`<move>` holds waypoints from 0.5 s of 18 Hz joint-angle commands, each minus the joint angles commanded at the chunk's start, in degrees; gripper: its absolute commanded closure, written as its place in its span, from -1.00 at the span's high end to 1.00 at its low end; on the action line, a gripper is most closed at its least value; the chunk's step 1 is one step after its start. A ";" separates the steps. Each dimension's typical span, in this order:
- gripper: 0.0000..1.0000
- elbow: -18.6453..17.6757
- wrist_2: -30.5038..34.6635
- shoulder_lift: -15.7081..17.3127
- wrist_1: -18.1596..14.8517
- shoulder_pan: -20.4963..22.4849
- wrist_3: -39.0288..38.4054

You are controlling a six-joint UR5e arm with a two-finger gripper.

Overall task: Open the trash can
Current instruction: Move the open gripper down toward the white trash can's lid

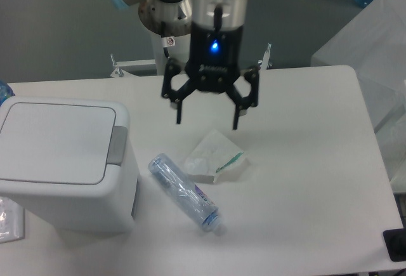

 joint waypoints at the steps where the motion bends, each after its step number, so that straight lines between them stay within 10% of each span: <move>1: 1.00 0.00 -0.09 -0.27 0.00 -0.70 -0.17; 9: 1.00 -0.53 -0.17 -1.06 0.88 -2.47 -2.99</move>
